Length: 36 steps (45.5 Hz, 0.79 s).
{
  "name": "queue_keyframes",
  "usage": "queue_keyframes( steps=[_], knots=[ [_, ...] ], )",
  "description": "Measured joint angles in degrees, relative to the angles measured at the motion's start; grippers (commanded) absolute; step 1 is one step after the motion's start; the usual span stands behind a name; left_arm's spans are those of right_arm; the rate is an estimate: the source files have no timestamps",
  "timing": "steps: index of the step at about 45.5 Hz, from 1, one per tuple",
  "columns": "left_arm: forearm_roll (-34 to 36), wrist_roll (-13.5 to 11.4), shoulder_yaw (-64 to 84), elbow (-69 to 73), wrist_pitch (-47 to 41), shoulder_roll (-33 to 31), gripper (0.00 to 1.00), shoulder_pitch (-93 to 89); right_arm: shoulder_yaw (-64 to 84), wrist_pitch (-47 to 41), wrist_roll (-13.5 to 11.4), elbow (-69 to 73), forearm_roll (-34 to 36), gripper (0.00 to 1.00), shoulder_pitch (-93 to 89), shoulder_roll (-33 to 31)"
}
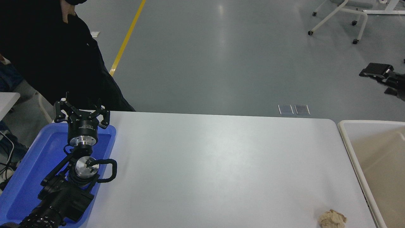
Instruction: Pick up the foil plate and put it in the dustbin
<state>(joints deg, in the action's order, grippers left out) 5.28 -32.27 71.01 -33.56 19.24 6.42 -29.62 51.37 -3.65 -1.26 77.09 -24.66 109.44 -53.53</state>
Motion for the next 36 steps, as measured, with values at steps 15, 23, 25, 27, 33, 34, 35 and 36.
queue_keyframes(
  steps=[15,23,25,27,33,34,35,36],
  knots=[
    [0.01,0.0,0.0,0.05,0.0,0.01,0.99,0.0,14.13,-1.87,0.36,9.68,2.41,1.0,16.44,17.0],
    [-0.02,0.0,0.0,0.04,0.0,0.01,0.99,0.0,15.64,-5.5,0.41,12.08,7.05,1.0,20.54,24.75],
    [-0.04,0.0,0.0,0.04,0.0,0.01,0.99,0.0,15.58,-6.31,0.43,12.51,8.13,1.0,21.05,26.03],
    [-0.04,0.0,0.0,0.03,0.0,0.01,0.99,0.0,15.32,-7.49,0.42,13.05,9.63,1.0,21.61,27.53],
    [-0.04,0.0,0.0,0.04,0.0,0.01,0.99,0.0,14.05,-10.61,0.44,14.13,13.99,1.0,22.72,30.89],
    [-0.04,0.0,0.0,0.04,0.0,0.01,0.99,0.0,13.86,-11.03,0.44,14.26,14.65,1.0,22.86,31.36],
    [-0.04,0.0,0.0,0.04,0.0,0.01,0.99,0.0,13.62,-11.47,0.45,14.38,15.37,1.0,22.97,31.85],
    [-0.04,0.0,0.0,0.04,0.0,0.0,0.99,0.0,13.35,-11.95,0.45,14.49,16.18,1.0,23.09,32.37]
  ],
)
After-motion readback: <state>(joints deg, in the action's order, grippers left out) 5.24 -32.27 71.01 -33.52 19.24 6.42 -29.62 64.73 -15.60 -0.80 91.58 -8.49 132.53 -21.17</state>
